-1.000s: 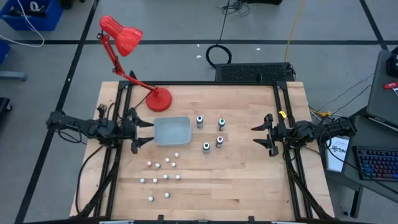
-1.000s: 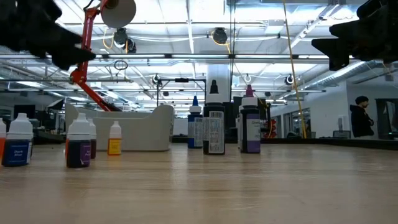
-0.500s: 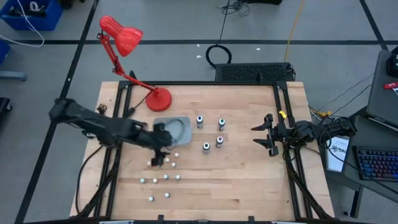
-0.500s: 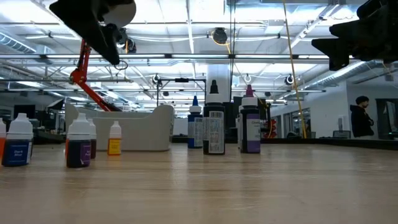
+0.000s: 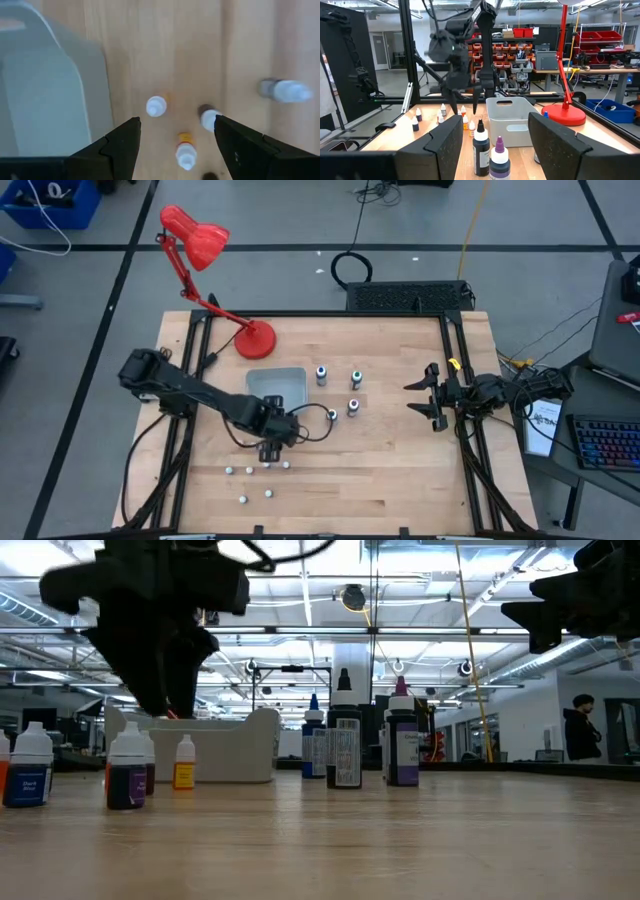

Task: Pick & Place food coloring
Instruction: Put the small orange coloring bottle into the gray container, then put the top small orange coloring bottle into the gray container

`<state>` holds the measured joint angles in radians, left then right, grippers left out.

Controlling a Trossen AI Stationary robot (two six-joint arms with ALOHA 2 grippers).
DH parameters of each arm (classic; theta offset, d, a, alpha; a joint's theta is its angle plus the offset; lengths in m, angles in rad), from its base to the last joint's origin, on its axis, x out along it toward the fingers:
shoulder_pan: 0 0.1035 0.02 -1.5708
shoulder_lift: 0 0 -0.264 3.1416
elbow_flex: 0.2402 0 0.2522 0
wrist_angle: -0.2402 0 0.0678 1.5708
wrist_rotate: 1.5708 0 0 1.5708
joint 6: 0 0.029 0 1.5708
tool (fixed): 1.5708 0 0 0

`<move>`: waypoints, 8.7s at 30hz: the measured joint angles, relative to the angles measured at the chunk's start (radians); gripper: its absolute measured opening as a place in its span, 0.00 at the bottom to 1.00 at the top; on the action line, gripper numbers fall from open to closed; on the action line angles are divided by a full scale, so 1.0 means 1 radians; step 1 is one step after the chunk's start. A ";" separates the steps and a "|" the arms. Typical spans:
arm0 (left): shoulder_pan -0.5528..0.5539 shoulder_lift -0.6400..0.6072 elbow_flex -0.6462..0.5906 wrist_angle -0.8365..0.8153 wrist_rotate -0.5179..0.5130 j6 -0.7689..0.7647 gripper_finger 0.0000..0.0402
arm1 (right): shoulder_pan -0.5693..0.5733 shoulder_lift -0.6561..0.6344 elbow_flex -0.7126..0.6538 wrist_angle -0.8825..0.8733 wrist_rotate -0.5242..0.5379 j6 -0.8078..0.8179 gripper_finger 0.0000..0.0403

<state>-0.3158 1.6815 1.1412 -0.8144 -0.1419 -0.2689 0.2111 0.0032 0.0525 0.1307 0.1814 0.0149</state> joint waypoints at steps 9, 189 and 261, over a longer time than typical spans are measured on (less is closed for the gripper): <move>0.009 0.021 0.000 0.009 -0.070 -0.010 0.64 | 0.000 0.000 0.000 0.000 0.000 0.000 0.53; 0.618 -0.128 -0.200 -0.270 0.168 0.110 0.15 | 0.000 0.000 0.000 0.000 0.000 0.000 0.53; -0.126 0.100 0.177 -0.290 -0.034 -0.186 0.59 | 0.000 0.000 0.000 0.000 0.000 0.000 0.53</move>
<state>-0.4419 1.7815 1.3186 -1.1040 -0.1757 -0.4549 0.2111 0.0029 0.0525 0.1306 0.1814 0.0151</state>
